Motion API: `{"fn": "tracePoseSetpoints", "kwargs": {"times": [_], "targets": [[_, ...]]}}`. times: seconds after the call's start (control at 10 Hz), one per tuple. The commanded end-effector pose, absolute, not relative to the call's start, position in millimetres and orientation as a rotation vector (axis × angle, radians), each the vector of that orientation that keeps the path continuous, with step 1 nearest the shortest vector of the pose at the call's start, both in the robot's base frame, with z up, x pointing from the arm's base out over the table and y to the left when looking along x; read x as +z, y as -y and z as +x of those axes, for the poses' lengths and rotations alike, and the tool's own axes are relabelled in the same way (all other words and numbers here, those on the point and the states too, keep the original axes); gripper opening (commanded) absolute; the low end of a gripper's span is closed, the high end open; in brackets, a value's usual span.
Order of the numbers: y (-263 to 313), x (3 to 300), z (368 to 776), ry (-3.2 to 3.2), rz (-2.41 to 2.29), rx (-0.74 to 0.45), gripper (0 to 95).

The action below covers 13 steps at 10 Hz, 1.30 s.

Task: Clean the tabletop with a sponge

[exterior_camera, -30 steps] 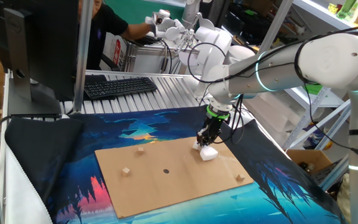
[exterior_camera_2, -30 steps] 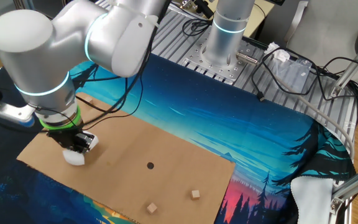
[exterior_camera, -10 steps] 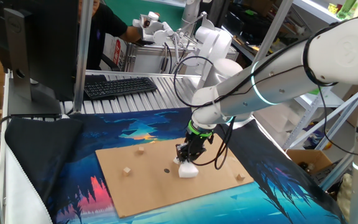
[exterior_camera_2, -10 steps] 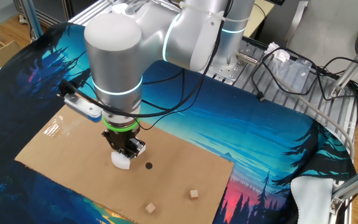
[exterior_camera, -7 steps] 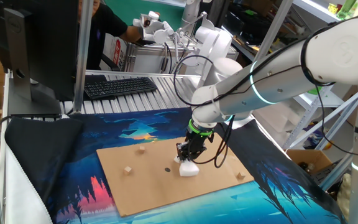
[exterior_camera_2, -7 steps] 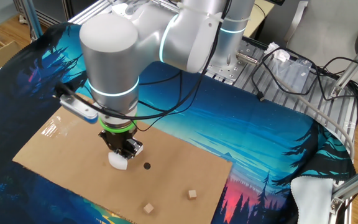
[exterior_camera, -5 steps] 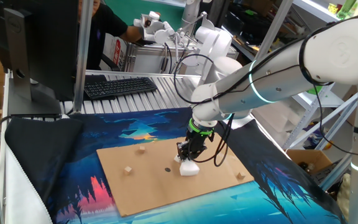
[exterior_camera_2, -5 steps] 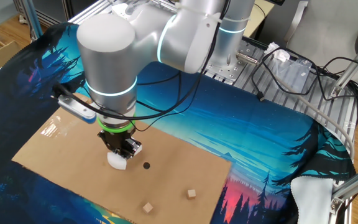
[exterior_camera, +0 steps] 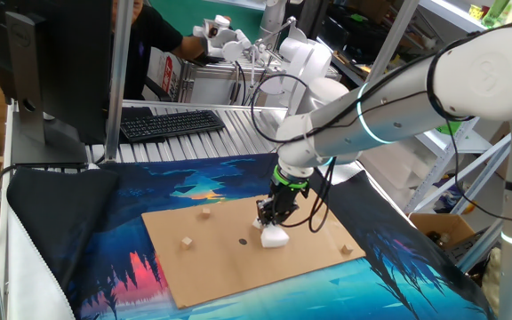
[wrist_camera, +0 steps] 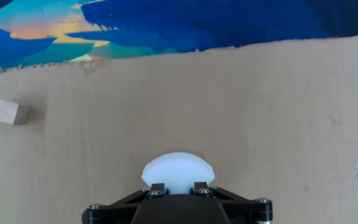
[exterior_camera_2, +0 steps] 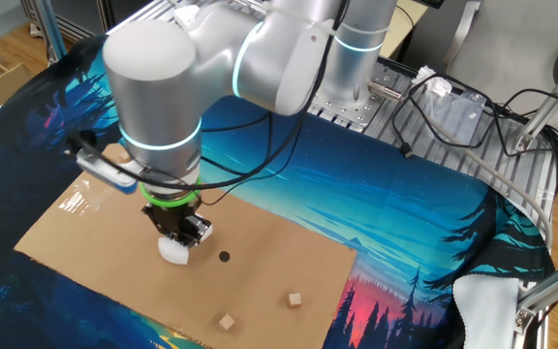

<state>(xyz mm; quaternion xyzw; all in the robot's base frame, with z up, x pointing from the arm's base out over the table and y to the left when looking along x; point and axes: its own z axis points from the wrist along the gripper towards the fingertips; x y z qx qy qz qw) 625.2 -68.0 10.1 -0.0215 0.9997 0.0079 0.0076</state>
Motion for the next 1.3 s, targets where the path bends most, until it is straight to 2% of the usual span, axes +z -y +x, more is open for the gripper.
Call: {"fn": "tracePoseSetpoints", "kwargs": {"times": [0.1,1.3], "targets": [[72.6,11.4,624.8,-3.125,-0.076,0.019,0.0],[101.9,12.5,636.1,-3.126,-0.148,-0.009,0.0]]}}
